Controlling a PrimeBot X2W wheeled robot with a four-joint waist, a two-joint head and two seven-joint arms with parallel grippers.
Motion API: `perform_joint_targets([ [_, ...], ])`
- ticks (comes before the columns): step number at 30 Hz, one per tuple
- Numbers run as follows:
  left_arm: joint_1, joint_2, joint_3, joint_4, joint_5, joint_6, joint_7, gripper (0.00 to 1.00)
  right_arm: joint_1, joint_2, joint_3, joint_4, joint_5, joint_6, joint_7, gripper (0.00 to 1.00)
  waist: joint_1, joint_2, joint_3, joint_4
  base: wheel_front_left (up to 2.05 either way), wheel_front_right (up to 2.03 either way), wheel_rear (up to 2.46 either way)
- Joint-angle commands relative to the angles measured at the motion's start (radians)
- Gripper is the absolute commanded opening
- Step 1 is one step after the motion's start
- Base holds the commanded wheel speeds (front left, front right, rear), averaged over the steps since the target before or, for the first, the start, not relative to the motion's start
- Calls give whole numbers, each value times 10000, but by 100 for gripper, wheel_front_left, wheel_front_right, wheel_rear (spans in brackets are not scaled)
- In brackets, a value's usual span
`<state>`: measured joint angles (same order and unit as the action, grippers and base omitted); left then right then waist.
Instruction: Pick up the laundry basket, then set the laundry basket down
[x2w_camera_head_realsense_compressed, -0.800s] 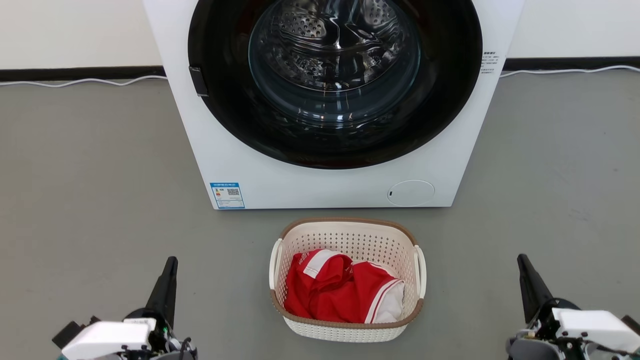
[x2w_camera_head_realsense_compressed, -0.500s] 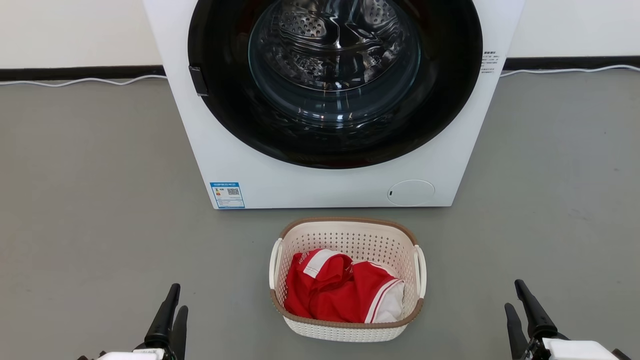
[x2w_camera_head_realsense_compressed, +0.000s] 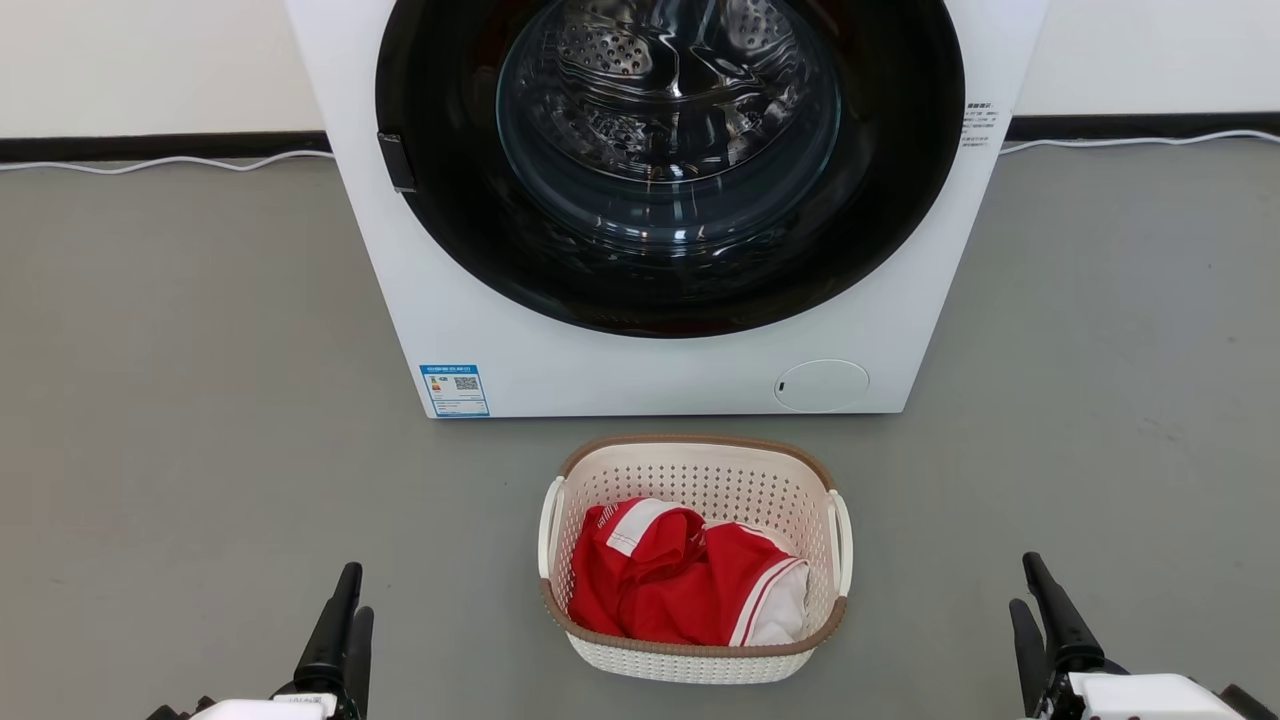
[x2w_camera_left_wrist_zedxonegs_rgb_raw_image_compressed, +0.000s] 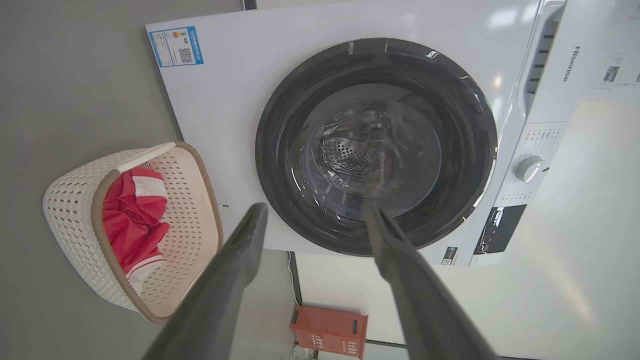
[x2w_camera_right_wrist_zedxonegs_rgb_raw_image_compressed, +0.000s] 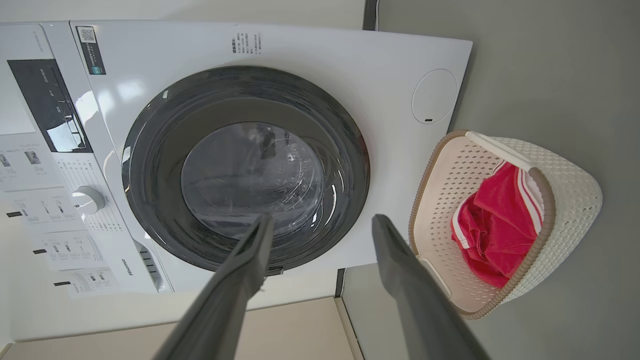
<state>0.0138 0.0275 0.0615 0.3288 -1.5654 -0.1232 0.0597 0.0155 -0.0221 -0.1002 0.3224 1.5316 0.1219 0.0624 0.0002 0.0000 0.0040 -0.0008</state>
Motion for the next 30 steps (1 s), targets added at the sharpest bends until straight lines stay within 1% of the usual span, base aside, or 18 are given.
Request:
perform_joint_targets([
  [1, -286, 49, 31, -252, 221, -12, -124, 100, -277, -107, 31, -376, -336, 20, -146, 100, -1, 0, -2, 6, 0, 0, 0],
  [7, -344, 59, 121, -138, 1000, -15, -300, 100, -302, -117, 67, -499, -1390, 24, -323, 100, -1, 0, -1, 27, 0, 0, 0],
  [18, -457, 77, 227, -147, 2687, 47, -623, 100, -437, -153, 333, -687, -3998, 31, -646, 100, -1, 0, 10, 76, 0, 0, 0],
  [24, -425, 88, 126, -319, 3840, 51, -799, 100, -529, -241, 559, -620, -5346, 35, -822, 100, -1, 0, 3, 87, 0, 0, 0],
  [30, -366, 96, 26, -435, 4831, 97, -945, 100, -610, -281, 636, -505, -6222, 38, -969, 100, -2, 0, 7, 102, 0, 0, 0],
])
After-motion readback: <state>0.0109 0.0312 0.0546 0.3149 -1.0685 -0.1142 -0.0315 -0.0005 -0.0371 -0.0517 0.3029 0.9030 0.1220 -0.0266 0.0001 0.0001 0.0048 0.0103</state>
